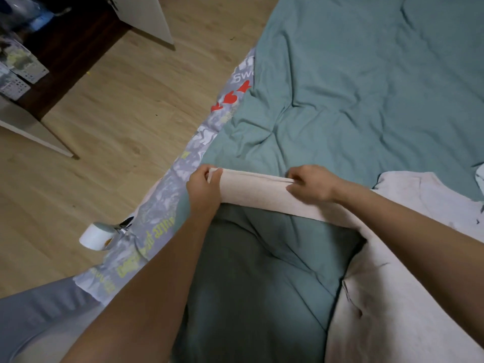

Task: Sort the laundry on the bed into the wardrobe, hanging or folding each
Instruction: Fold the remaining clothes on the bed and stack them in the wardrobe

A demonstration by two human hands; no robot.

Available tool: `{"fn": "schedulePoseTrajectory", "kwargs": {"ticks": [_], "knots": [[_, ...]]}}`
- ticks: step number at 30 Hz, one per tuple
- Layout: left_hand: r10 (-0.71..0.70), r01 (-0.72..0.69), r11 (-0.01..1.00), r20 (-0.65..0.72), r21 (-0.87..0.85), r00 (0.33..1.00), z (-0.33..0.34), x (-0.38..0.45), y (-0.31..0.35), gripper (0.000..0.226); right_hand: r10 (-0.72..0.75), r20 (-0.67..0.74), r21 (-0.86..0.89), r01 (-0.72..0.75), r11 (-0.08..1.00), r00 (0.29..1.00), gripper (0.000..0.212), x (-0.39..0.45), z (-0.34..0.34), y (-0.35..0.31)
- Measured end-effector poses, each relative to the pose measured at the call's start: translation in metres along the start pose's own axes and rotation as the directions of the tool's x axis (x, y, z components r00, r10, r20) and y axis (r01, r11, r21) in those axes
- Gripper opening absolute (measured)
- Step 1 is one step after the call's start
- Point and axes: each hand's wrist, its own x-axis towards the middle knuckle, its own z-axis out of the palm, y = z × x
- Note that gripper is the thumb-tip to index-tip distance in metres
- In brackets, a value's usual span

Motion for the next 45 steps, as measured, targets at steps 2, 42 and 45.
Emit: {"fn": "schedulePoseTrajectory", "kwargs": {"ticks": [2,42,45], "knots": [[-0.057,0.047,0.925,0.018,0.378,0.998,0.004,-0.003,-0.003,0.01,-0.016,-0.005,-0.004,0.016,1.0,1.0,0.016,-0.012,0.003,0.019],[0.082,-0.344,0.846,0.538,0.408,0.839,0.159,-0.062,0.119,0.018,0.278,-0.409,0.518,-0.03,0.855,0.869,0.017,-0.053,-0.003,0.168],[0.151,-0.415,0.762,0.487,0.497,0.86,0.147,-0.062,0.114,0.022,0.295,-0.558,0.401,-0.059,0.914,0.776,0.022,-0.056,0.011,0.158]]}}
